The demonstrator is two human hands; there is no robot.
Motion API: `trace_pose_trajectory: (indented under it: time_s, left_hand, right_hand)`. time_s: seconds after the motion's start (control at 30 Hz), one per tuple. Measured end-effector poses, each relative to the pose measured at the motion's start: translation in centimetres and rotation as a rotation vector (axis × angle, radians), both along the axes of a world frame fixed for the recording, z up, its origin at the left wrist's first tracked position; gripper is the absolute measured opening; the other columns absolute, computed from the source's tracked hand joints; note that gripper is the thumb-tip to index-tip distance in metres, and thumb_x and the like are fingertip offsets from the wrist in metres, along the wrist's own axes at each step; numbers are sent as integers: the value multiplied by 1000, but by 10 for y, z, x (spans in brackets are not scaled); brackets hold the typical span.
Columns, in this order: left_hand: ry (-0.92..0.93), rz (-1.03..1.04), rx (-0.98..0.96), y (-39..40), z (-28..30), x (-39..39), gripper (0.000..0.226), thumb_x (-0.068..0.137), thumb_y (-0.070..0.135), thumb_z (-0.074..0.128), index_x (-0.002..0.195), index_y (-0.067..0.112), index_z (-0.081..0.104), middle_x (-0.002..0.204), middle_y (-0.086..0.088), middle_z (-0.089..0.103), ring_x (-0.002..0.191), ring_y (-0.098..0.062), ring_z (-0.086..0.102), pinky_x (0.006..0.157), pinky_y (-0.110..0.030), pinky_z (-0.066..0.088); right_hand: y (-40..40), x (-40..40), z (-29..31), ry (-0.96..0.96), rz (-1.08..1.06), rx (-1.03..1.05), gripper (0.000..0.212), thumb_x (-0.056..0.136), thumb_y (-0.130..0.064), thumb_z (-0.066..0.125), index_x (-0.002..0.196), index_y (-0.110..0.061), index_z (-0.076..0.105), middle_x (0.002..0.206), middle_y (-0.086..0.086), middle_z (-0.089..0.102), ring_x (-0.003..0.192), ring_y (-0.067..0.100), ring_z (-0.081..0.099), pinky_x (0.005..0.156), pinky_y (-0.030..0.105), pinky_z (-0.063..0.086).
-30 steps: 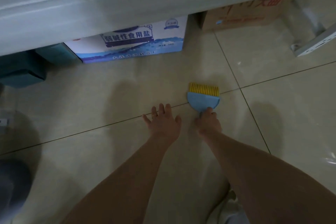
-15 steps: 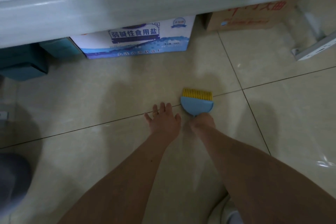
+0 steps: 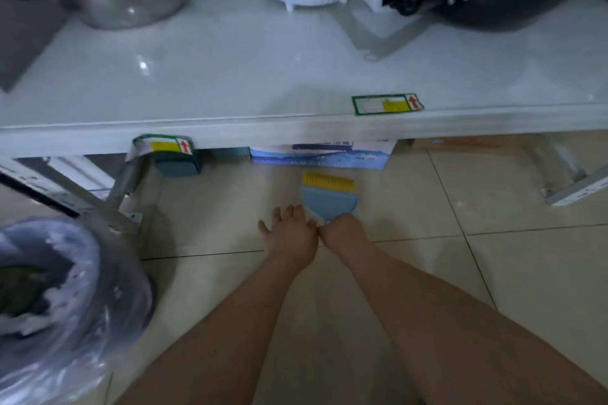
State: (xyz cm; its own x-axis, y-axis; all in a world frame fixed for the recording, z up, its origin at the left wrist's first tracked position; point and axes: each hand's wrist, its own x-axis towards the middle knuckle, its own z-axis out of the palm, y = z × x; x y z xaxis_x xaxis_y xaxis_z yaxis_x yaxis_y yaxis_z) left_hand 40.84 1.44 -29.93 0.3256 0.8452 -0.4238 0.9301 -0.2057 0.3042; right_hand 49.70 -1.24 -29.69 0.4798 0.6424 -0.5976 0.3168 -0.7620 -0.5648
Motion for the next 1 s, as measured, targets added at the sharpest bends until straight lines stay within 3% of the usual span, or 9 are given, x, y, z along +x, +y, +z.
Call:
trace_pose_trajectory:
  time_s: [0.07, 0.13, 0.23, 0.33, 0.4, 0.5, 0.67, 0.87, 1.0]
  left_hand:
    - [-19, 59, 28, 1, 21, -28, 47, 101, 32, 24, 146, 16, 26, 153, 0, 28, 146, -22, 12, 118, -53, 10]
    - [-26, 116, 54, -1, 42, -56, 47, 101, 32, 25, 146, 17, 26, 153, 1, 28, 146, -21, 13, 117, -52, 12]
    - [-32, 194, 108, -6, 75, -99, 45, 100, 34, 28, 142, 17, 31, 150, -1, 32, 144, -21, 19, 115, -50, 16]
    - [-54, 296, 139, -12, 112, -142, 44, 100, 31, 29, 141, 15, 33, 148, -6, 36, 142, -23, 26, 116, -50, 16]
    - [-45, 337, 175, -16, 135, -169, 44, 100, 30, 28, 140, 13, 33, 149, -8, 36, 142, -24, 25, 116, -50, 17]
    - [-68, 409, 224, -22, 164, -209, 43, 100, 29, 26, 138, 11, 34, 149, -8, 36, 143, -23, 22, 115, -53, 19]
    - [-90, 521, 325, -30, 204, -269, 42, 99, 29, 27, 135, 11, 39, 144, -7, 42, 138, -23, 31, 113, -52, 23]
    - [-118, 615, 472, -34, 245, -320, 40, 100, 30, 28, 136, 17, 36, 144, -1, 42, 136, -21, 35, 111, -48, 28]
    - [-136, 656, 574, -32, 273, -347, 36, 100, 31, 29, 129, 14, 42, 137, -4, 48, 126, -26, 44, 101, -46, 39]
  right_hand:
    - [4, -26, 26, 4, 59, -2, 30, 89, -24, 57, 103, 2, 65, 111, 18, 67, 110, 30, 62, 74, 24, 40]
    - [5, -52, 53, 15, 129, -16, 38, 92, -27, 53, 118, 0, 61, 125, 16, 63, 117, 28, 59, 75, 22, 38]
    - [8, -91, 90, 35, 204, -19, 19, 91, -23, 52, 94, -10, 66, 121, 15, 63, 105, 24, 60, 76, 24, 40]
    - [14, -135, 114, 50, 259, 59, 26, 83, -24, 60, 63, -19, 46, 99, 12, 57, 88, 20, 51, 89, 35, 50]
    - [17, -165, 132, 14, 350, 115, 24, 80, -37, 59, 79, -13, 60, 99, 10, 64, 88, 24, 59, 86, 36, 51]
    - [12, -208, 173, -126, 512, 100, 54, 91, -50, 44, 116, -6, 63, 119, 12, 67, 112, 29, 63, 93, 31, 49]
    - [13, -265, 214, -89, 574, 206, 36, 91, -44, 50, 91, -9, 60, 126, 18, 63, 105, 26, 62, 76, 28, 42]
    - [19, -322, 253, -106, 609, 335, 41, 84, -34, 56, 116, -9, 59, 120, 12, 65, 107, 29, 62, 71, 27, 44]
    - [26, -350, 282, -106, 655, 426, 33, 84, -28, 57, 112, -10, 59, 112, 11, 65, 103, 30, 61, 68, 26, 42]
